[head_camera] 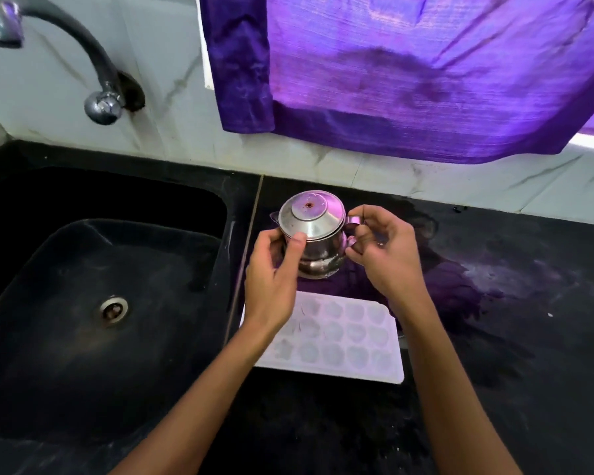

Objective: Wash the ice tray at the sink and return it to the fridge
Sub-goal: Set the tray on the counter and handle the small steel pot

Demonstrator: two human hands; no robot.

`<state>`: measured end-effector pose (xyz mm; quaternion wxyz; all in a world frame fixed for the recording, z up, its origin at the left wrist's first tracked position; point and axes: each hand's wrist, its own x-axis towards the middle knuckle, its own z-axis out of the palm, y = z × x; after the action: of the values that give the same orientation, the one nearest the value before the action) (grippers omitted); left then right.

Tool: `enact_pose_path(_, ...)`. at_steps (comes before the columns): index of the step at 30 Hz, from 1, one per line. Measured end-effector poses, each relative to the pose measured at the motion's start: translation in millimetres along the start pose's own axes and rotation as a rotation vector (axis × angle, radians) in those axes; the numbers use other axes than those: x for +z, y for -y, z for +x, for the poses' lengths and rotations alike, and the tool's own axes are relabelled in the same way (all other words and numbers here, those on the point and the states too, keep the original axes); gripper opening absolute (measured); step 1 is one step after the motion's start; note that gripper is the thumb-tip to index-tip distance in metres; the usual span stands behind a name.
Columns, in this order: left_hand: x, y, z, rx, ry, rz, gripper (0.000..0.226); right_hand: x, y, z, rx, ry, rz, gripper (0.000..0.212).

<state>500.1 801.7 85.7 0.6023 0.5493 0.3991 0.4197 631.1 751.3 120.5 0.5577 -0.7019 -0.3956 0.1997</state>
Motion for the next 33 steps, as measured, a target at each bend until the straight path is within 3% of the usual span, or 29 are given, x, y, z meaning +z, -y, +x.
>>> enact_pose_path(5, 2.4, 9.0, 49.2, -0.132, 0.023, -0.106, 0.033, 13.7, -28.2, 38.4, 0.076, 0.0, 0.105, 0.035)
enact_pose_path(13, 7.1, 38.4, 109.5, -0.166, 0.041, -0.086, 0.06, 37.9, -75.0, 89.0, 0.202, 0.032, 0.27, 0.036)
enact_pose_path(33, 12.6, 68.8, 147.6, -0.171, -0.003, -0.036, 0.067, 57.5, -112.6, 119.0, 0.216, 0.027, 0.319, 0.032)
